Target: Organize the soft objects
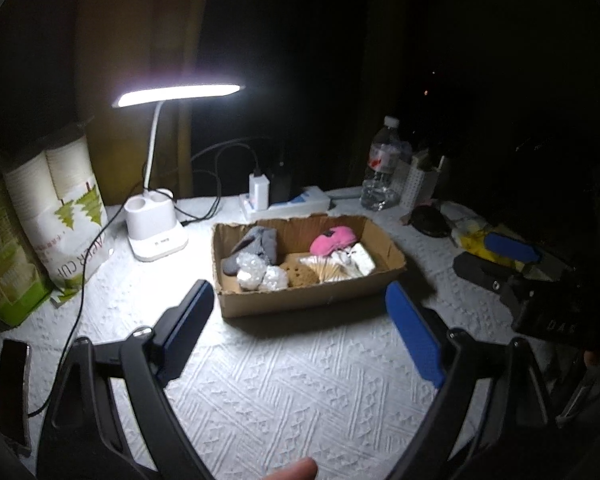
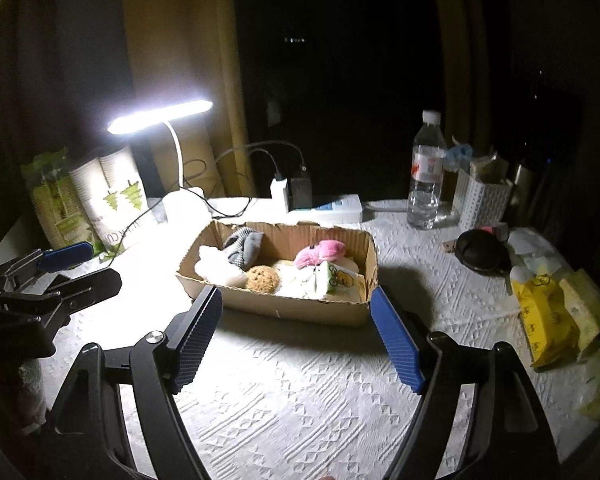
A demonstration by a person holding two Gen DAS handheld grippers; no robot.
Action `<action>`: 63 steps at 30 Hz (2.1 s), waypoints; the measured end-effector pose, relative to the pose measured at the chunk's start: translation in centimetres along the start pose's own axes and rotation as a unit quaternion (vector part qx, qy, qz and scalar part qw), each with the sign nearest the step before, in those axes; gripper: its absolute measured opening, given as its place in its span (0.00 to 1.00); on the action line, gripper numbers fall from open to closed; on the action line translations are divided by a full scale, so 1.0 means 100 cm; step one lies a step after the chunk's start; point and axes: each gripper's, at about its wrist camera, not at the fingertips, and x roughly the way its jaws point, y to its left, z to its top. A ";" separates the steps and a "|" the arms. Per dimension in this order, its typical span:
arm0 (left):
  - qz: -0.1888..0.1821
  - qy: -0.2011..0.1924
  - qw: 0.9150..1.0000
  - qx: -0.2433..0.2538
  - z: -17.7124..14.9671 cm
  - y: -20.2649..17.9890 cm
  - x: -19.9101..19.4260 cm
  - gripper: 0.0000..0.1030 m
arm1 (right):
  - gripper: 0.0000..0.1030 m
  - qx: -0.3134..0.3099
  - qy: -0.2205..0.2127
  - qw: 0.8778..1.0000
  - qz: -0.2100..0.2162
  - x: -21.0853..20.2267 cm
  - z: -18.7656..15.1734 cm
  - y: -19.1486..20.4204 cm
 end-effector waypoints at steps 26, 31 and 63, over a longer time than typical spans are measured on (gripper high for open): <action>0.034 -0.094 0.994 0.045 0.023 -0.018 -0.101 0.87 | 0.78 -0.024 -0.089 0.995 -0.030 -0.104 0.017 0.031; 0.039 -0.100 0.993 0.047 0.025 -0.021 -0.103 0.87 | 0.78 -0.030 -0.092 0.995 -0.031 -0.107 0.019 0.033; 0.037 -0.097 0.993 0.047 0.024 -0.022 -0.103 0.87 | 0.78 -0.035 -0.085 0.995 -0.030 -0.101 0.014 0.036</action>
